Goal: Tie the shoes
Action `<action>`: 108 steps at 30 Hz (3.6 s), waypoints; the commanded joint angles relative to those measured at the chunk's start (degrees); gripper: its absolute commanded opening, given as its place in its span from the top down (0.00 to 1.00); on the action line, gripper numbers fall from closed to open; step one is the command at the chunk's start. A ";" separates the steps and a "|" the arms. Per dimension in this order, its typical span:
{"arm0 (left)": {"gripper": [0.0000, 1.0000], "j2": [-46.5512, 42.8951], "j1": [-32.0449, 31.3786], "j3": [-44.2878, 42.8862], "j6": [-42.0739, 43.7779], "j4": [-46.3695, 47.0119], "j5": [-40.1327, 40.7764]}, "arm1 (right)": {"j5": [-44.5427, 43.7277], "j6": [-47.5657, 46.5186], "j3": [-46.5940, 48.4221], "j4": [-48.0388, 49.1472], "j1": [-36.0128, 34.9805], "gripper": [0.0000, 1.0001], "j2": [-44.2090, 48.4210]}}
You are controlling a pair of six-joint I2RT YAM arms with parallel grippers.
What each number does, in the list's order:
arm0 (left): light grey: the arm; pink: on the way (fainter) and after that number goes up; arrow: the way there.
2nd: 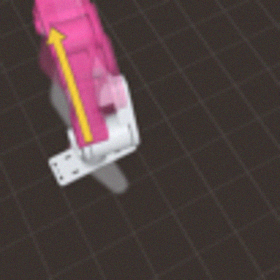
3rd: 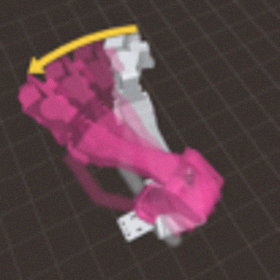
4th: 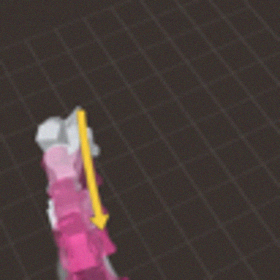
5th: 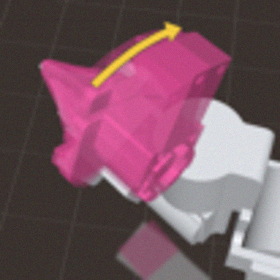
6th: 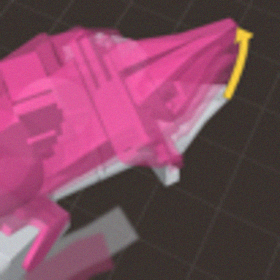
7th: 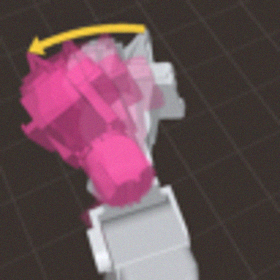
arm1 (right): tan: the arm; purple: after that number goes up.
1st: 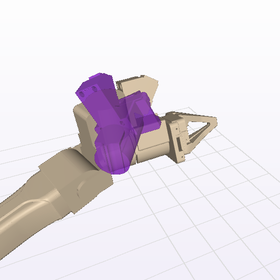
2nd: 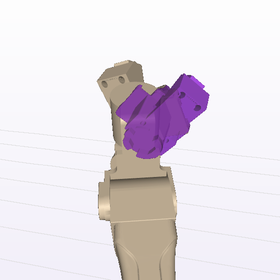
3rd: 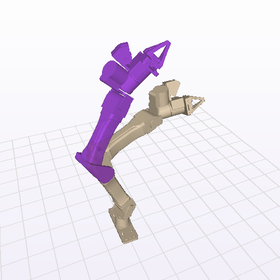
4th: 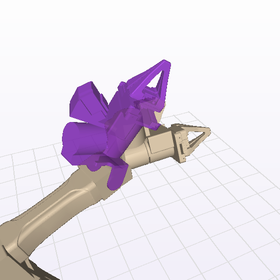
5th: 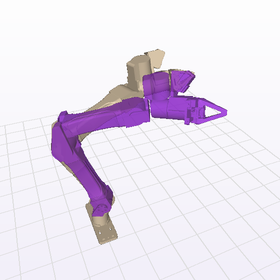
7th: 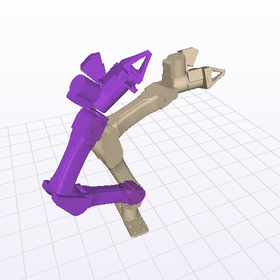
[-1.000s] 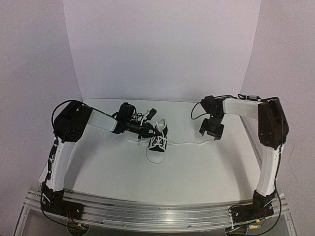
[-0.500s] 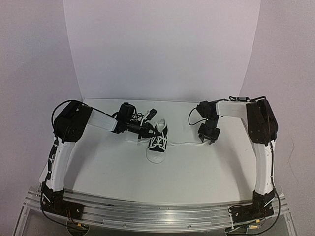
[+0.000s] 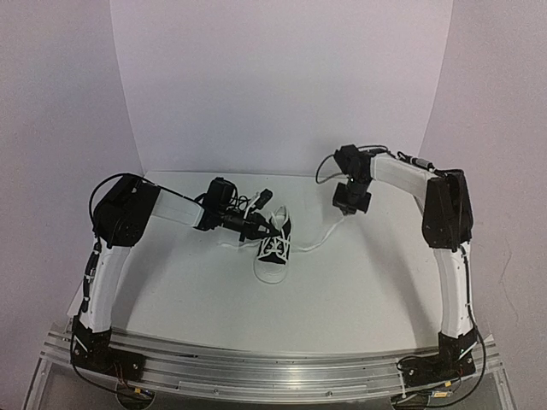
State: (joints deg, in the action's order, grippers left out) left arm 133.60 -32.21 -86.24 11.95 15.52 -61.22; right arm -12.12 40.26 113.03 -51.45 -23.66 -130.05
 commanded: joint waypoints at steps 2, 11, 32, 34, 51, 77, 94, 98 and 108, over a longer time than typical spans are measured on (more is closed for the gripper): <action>1.00 -2.86 -0.34 -2.65 3.73 -2.73 -0.13 | 4.82 -8.31 21.70 6.94 -7.91 1.00 -3.19; 1.00 -4.22 -0.31 -2.99 10.14 -8.61 0.11 | 18.27 1.84 24.78 33.07 -13.68 1.00 -10.06; 1.00 -4.67 -0.27 -1.48 10.39 -7.77 0.33 | 20.81 7.17 13.84 39.58 -13.51 0.23 -6.46; 1.00 -4.75 -0.20 -1.38 10.39 -7.68 0.30 | 19.56 6.03 13.01 39.58 -12.95 0.22 -4.36; 1.00 -3.93 -0.17 -1.79 7.16 -5.22 -0.30 | 23.80 -8.77 -25.34 52.69 -10.98 0.30 17.32; 1.00 -3.17 -0.07 -2.50 7.16 -5.75 -0.01 | 27.79 -16.63 -28.35 73.95 -14.93 0.83 6.31; 0.48 -3.20 3.96 -17.82 36.47 -44.08 -2.49 | 25.66 -14.60 -32.84 74.65 -14.84 1.00 11.60; 0.45 0.18 6.30 -25.00 39.93 -50.43 0.39 | 24.70 -15.21 -33.84 74.65 -14.84 1.00 12.74; 0.35 12.00 6.84 -37.48 44.73 -52.35 13.60 | 24.95 -14.90 -33.98 74.65 -14.84 1.00 12.54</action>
State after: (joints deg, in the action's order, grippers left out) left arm 141.97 -24.69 -121.51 50.56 -31.48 -50.36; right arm 13.30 25.26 78.94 21.41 -38.30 -120.53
